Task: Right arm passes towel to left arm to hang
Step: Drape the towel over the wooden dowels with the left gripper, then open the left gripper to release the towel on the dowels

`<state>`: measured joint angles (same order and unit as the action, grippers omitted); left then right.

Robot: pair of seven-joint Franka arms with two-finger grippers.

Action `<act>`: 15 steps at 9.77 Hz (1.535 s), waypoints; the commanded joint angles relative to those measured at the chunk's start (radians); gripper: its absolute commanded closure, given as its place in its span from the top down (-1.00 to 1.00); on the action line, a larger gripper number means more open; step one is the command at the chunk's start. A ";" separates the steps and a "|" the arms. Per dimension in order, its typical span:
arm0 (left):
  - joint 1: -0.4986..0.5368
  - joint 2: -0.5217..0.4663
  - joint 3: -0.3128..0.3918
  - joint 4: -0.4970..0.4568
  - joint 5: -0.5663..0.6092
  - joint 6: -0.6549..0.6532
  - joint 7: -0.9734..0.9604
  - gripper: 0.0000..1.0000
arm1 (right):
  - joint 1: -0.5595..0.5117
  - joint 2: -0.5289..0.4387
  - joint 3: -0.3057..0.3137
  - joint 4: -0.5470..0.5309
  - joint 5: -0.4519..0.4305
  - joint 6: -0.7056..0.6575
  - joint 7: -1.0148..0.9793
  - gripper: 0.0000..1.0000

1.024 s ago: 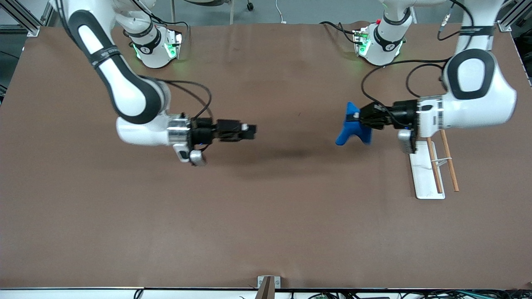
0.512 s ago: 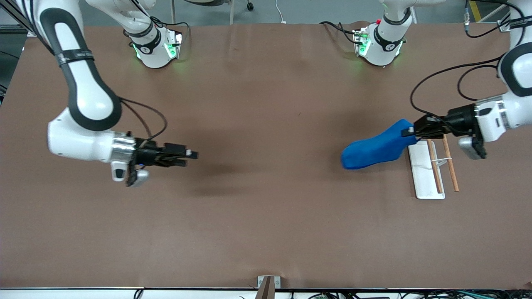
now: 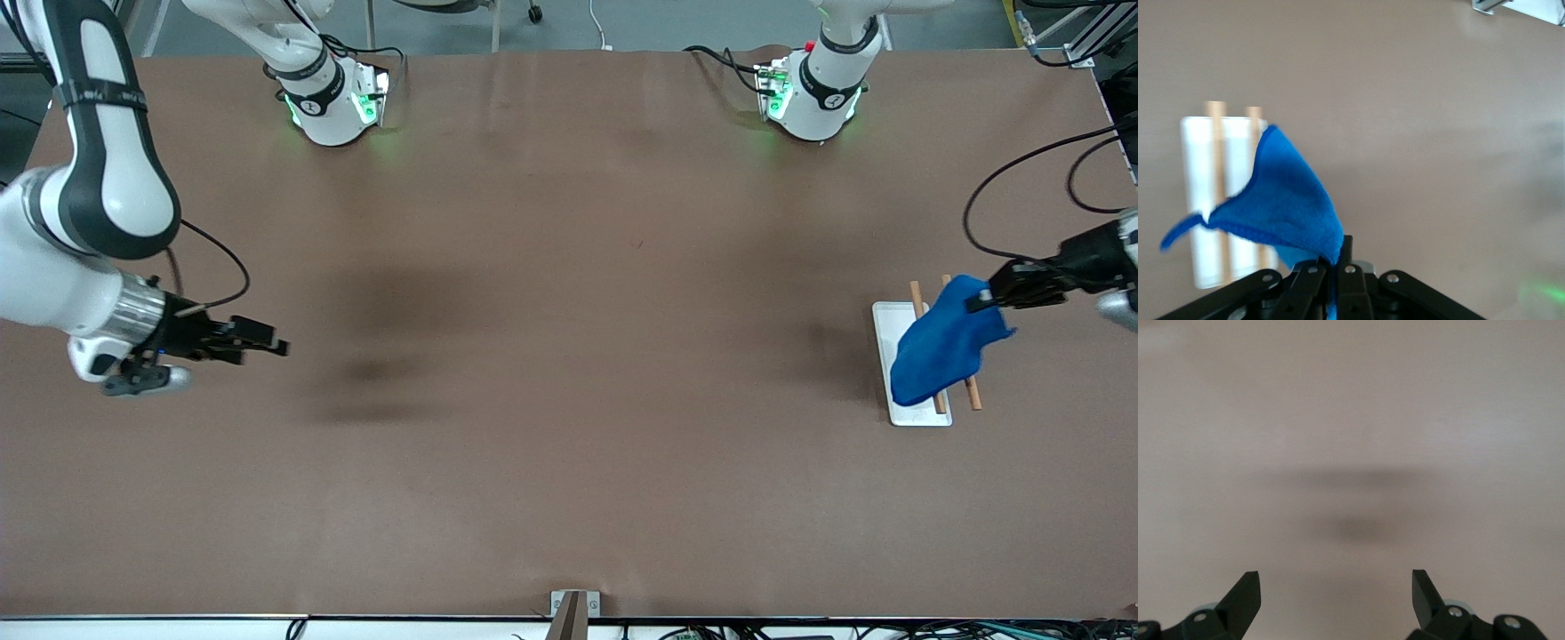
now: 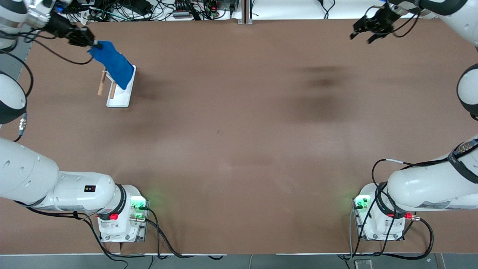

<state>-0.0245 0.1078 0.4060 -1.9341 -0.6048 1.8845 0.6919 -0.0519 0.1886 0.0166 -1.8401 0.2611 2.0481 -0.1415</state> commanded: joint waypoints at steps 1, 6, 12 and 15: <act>-0.006 0.091 0.069 0.027 0.017 0.036 0.078 -0.97 | 0.014 -0.124 -0.050 -0.021 -0.132 -0.061 0.097 1.00; 0.040 0.288 0.099 0.139 0.013 0.102 0.129 -0.93 | -0.002 -0.205 -0.087 0.237 -0.281 -0.400 0.078 1.00; 0.072 0.354 0.111 0.216 0.010 0.102 0.140 1.00 | 0.017 -0.222 -0.152 0.343 -0.267 -0.534 0.219 1.00; 0.031 0.276 0.077 0.228 0.083 0.111 -0.018 1.00 | 0.020 -0.195 -0.150 0.392 -0.283 -0.534 0.184 1.00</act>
<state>0.0340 0.4220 0.5039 -1.6855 -0.5824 1.9867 0.7418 -0.0458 -0.0226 -0.1260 -1.4853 -0.0012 1.5226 0.0507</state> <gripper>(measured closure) 0.256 0.000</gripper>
